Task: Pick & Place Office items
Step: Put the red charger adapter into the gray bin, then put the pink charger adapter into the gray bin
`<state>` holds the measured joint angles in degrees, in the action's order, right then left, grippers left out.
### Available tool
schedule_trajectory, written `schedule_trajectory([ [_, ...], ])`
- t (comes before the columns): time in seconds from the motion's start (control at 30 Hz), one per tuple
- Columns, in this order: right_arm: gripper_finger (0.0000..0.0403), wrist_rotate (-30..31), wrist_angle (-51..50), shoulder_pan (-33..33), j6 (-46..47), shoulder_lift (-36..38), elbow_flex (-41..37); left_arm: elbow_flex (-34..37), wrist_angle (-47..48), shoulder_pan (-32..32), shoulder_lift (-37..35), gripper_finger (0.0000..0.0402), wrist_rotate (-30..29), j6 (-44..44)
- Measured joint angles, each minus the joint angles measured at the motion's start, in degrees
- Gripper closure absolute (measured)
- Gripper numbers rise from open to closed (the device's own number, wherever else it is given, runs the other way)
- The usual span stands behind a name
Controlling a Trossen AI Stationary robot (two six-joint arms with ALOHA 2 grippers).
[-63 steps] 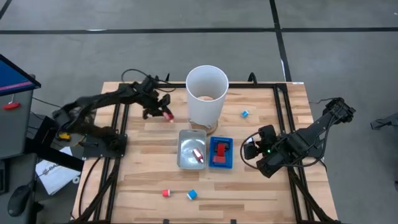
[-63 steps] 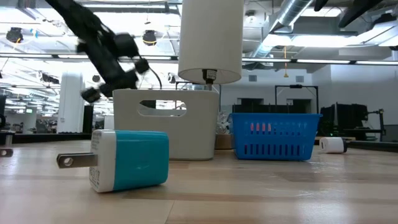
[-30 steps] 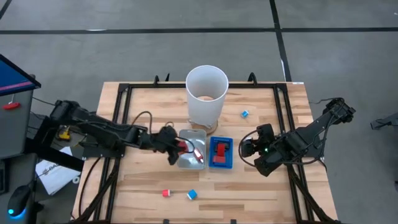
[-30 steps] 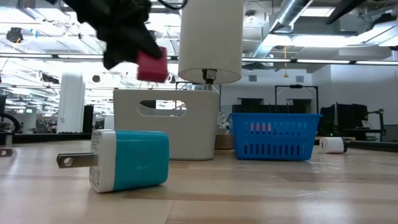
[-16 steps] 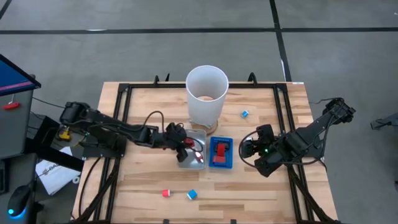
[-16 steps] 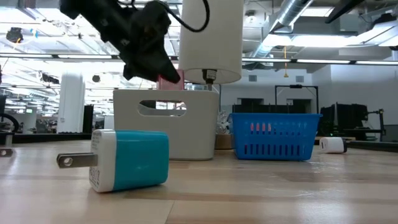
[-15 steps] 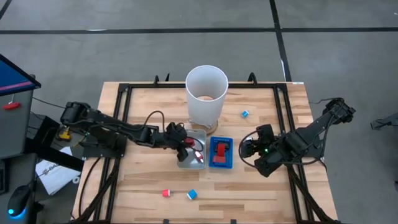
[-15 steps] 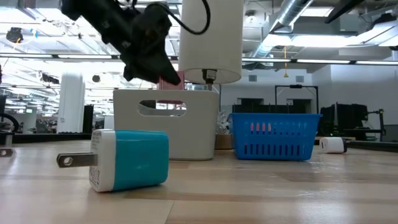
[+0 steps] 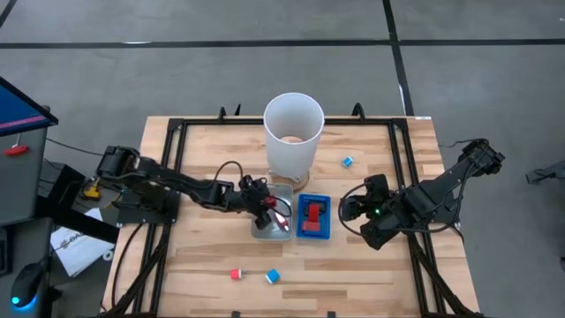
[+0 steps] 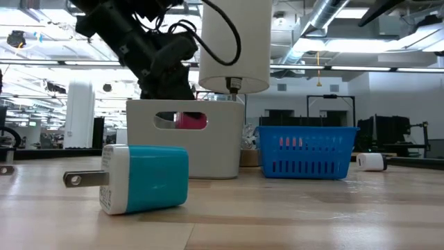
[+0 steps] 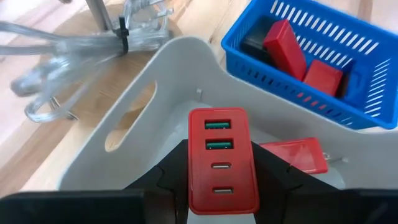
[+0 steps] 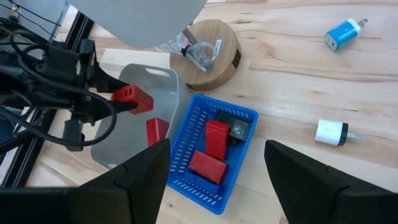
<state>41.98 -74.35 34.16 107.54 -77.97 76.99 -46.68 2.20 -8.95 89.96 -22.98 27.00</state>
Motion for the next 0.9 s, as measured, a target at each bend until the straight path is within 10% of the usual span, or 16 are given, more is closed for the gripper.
schedule_trajectory([
  [0.9,0.0149,0.11,0.48,-0.18,-1.04,0.00,0.00,0.02,-0.93,0.74,1.69,0.0204,4.20,0.44],
])
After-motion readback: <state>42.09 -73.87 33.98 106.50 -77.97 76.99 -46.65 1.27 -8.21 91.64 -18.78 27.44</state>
